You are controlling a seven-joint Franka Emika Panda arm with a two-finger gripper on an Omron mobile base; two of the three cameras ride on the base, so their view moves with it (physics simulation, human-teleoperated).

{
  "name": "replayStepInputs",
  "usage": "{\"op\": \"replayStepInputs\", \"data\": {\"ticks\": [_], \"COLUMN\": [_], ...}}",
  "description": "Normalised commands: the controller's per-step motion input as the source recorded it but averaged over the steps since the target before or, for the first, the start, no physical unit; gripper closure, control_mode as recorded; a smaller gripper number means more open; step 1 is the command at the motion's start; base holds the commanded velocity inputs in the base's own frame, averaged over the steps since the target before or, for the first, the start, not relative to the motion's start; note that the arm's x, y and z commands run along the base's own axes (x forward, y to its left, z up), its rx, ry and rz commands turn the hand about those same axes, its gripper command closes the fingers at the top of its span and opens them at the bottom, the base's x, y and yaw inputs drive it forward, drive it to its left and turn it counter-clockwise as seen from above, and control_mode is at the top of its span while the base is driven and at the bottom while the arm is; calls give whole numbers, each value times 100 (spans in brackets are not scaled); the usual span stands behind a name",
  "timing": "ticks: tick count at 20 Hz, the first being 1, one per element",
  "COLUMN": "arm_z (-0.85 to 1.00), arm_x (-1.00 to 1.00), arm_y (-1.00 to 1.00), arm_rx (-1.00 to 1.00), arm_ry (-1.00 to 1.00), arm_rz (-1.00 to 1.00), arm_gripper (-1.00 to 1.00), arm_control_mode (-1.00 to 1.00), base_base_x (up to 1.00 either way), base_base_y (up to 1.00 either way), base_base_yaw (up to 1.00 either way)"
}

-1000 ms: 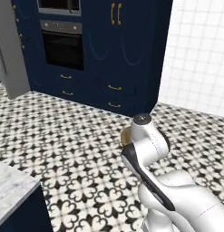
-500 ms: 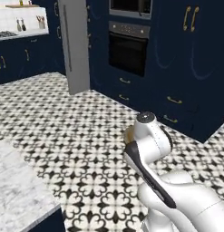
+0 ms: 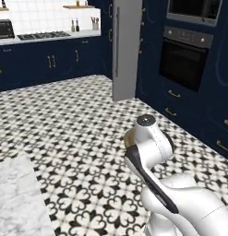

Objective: Pick the chicken drumstick and lemon wedge from their plates and place them in the bowl. Then put the bowl in the fridge.

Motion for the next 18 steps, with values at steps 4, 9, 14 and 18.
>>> {"op": "replayStepInputs", "data": {"ticks": [4, 9, 14, 18], "arm_z": [0, 0, 0, 0], "arm_x": [0, 0, 0, 0], "arm_y": [0, 0, 0, 0], "arm_rx": [0, 0, 0, 0], "arm_ry": [0, 0, 0, 0], "arm_rz": [0, 0, 0, 0], "arm_gripper": [100, 100, 100, 100], "arm_control_mode": [100, 100, 100, 100], "base_base_x": [100, 100, 100, 100], "base_base_y": [-28, -15, -9, -5], "base_base_yaw": [28, 8, 2, 0]}}
